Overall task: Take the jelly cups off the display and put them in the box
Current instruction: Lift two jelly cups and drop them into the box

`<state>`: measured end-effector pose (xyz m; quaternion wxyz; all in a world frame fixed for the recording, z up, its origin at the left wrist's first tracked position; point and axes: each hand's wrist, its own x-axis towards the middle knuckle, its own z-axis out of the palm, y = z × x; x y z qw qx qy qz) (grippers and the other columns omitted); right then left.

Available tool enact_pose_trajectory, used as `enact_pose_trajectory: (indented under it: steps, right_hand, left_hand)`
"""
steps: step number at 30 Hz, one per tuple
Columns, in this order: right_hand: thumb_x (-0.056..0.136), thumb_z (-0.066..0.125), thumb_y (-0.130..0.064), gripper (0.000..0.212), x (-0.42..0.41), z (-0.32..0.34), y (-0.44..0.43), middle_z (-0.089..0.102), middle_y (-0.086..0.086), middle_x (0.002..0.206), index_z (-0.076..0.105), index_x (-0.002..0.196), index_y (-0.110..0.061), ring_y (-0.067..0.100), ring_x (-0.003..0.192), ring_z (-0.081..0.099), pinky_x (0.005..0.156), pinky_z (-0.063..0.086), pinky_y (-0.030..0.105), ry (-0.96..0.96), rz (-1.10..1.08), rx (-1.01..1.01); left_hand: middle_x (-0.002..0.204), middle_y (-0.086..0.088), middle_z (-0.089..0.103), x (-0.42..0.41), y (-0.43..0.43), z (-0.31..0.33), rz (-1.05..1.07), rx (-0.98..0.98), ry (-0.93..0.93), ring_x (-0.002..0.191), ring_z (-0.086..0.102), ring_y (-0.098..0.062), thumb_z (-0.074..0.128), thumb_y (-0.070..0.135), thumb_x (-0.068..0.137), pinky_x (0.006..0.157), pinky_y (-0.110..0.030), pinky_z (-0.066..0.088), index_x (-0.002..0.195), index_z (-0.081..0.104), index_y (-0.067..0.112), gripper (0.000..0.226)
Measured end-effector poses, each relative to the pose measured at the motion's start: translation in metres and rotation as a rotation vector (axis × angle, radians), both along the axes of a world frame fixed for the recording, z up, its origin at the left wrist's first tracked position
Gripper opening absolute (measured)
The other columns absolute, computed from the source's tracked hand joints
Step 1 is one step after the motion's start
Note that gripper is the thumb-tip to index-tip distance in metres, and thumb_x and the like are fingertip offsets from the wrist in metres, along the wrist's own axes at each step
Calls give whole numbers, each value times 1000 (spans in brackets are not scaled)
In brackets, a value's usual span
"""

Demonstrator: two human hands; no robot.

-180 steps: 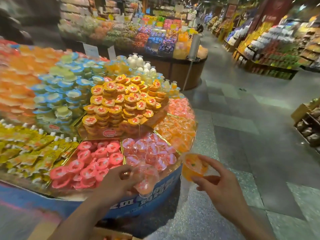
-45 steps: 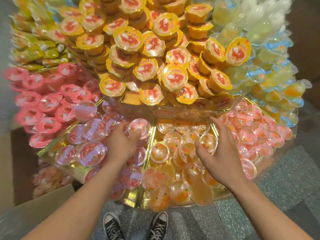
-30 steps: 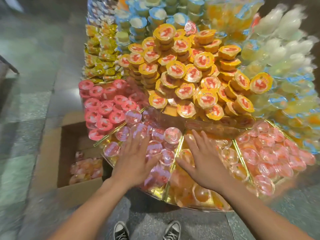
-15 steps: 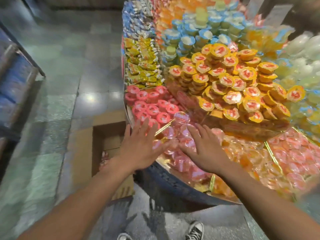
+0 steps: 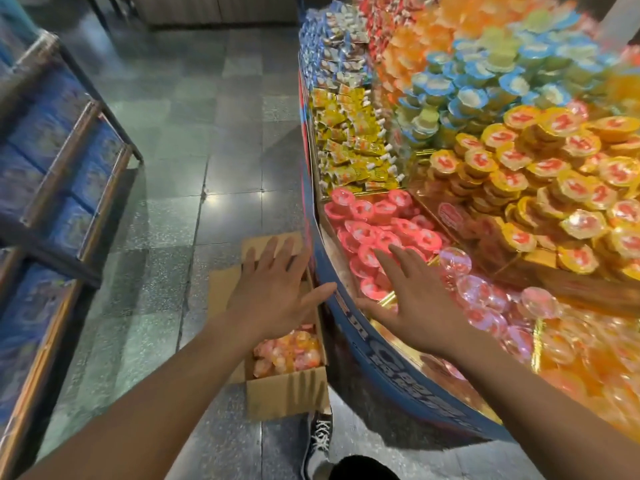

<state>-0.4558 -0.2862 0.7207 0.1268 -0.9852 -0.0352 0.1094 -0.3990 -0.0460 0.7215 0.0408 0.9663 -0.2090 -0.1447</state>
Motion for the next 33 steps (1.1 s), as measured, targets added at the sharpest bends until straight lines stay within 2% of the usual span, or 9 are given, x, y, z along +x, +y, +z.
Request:
enact_pose_trajectory:
  steps: [7,10,16,18,21,26,29,33]
  right_hand:
    - [80,17,-87,100,78,-38,51,2,4,169,4,161,-29,30,155,0,124,13,51,28,3,74]
    - [83,22,-84,97,110,-53,70,6,5,168,6,160,-28,29,154,4,125,13,48,40,0,89]
    - [81,25,-83,100,155,-88,114,15,8,166,15,160,-21,28,153,12,122,21,50,73,-44,134]
    - [87,37,-78,96,166,-106,130,18,8,165,16,160,-19,28,153,14,122,21,48,90,-68,136]
    - [95,54,-59,88,180,-149,151,16,7,165,13,160,-18,25,152,14,122,22,44,127,-90,142]
    - [93,58,-57,88,196,-244,175,20,1,164,12,160,-23,20,150,20,121,22,34,181,-101,124]
    - [92,59,-57,84,199,-312,182,30,-1,160,19,159,-24,19,144,33,114,32,31,178,-153,132]
    - [94,58,-55,80,196,-410,183,35,0,158,23,158,-24,18,144,36,113,32,29,208,-244,177]
  left_hand:
    - [168,-1,-8,79,45,-32,5,31,42,153,-17,-24,-6,86,77,123,-54,-5,159,-2,32,98]
    - [168,0,-8,113,62,-47,4,30,53,153,-16,-23,-13,87,69,123,-53,-5,159,-1,32,106]
    - [168,-3,-3,161,95,-88,-40,4,99,154,-11,-26,-26,89,59,123,-54,-2,159,0,30,118]
    - [168,-2,-2,177,108,-109,-72,-1,115,154,-10,-25,-30,88,56,124,-52,0,159,1,31,122]
    - [168,-2,-2,204,126,-154,-145,-6,137,154,-9,-26,-30,88,57,124,-50,-1,159,0,29,122]
    - [168,-3,0,246,153,-252,-277,25,122,154,-6,-25,-29,88,58,124,-49,4,160,2,28,122]
    - [168,-4,3,263,159,-321,-292,16,125,154,-2,-26,-29,90,53,124,-48,5,160,4,26,128]
    - [168,-7,8,270,152,-427,-315,-36,144,154,1,-27,-9,86,71,124,-48,7,160,8,25,109]
